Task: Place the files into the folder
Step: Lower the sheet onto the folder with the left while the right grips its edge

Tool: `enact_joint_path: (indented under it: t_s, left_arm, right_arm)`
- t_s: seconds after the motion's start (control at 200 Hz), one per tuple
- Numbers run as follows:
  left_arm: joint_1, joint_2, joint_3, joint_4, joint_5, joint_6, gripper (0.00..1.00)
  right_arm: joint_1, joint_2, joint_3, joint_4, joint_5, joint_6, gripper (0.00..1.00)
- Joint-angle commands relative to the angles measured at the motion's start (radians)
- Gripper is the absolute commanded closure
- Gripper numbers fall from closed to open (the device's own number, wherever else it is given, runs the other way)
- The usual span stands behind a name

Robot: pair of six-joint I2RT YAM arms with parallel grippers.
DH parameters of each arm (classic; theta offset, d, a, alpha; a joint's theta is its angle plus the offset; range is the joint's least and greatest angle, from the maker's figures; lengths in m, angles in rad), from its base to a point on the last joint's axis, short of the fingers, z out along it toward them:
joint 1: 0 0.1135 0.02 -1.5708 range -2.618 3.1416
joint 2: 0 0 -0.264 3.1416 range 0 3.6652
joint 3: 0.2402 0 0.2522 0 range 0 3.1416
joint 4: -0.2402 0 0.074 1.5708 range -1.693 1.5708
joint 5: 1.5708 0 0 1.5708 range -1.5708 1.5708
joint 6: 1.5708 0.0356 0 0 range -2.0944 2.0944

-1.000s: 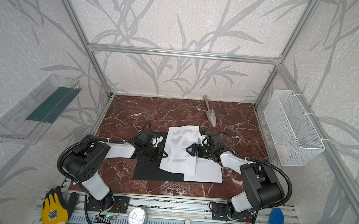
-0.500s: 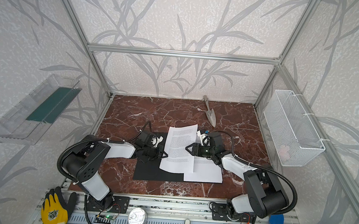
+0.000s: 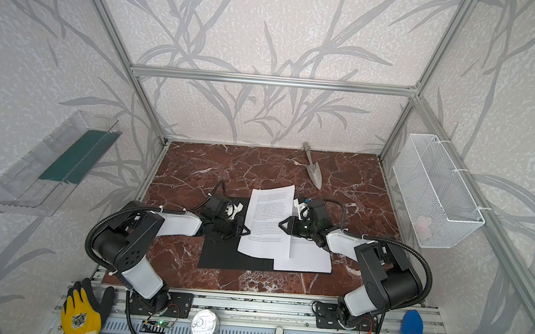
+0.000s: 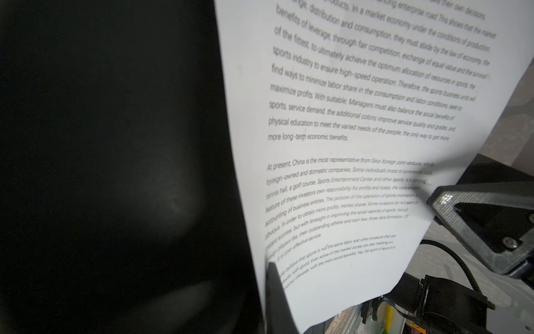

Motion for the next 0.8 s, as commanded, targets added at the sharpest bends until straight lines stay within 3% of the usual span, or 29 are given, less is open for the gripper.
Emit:
enact_joint_path:
  t_s: [0.0, 0.355, 0.595, 0.66, 0.795]
  left_arm:
    - [-0.001, -0.011, 0.003, -0.026, -0.027, 0.009, 1.0]
    - [-0.003, -0.008, 0.003, -0.018, -0.021, 0.005, 1.0]
    - [-0.002, -0.031, -0.01, 0.015, 0.0, -0.009, 1.0]
    - [-0.004, -0.048, -0.017, 0.021, -0.001, -0.009, 0.93]
    - [-0.007, -0.108, -0.038, 0.037, -0.001, -0.017, 0.76]
  right_arm:
    - [0.005, 0.014, -0.014, 0.051, 0.002, 0.029, 0.74]
    - [0.005, 0.018, -0.031, 0.086, 0.019, 0.055, 0.83]
    - [0.005, 0.006, -0.035, 0.102, 0.003, 0.057, 0.95]
    - [0.004, -0.013, -0.036, 0.094, 0.002, 0.052, 1.0]
    - [0.004, -0.101, -0.024, 0.005, 0.014, 0.008, 1.0]
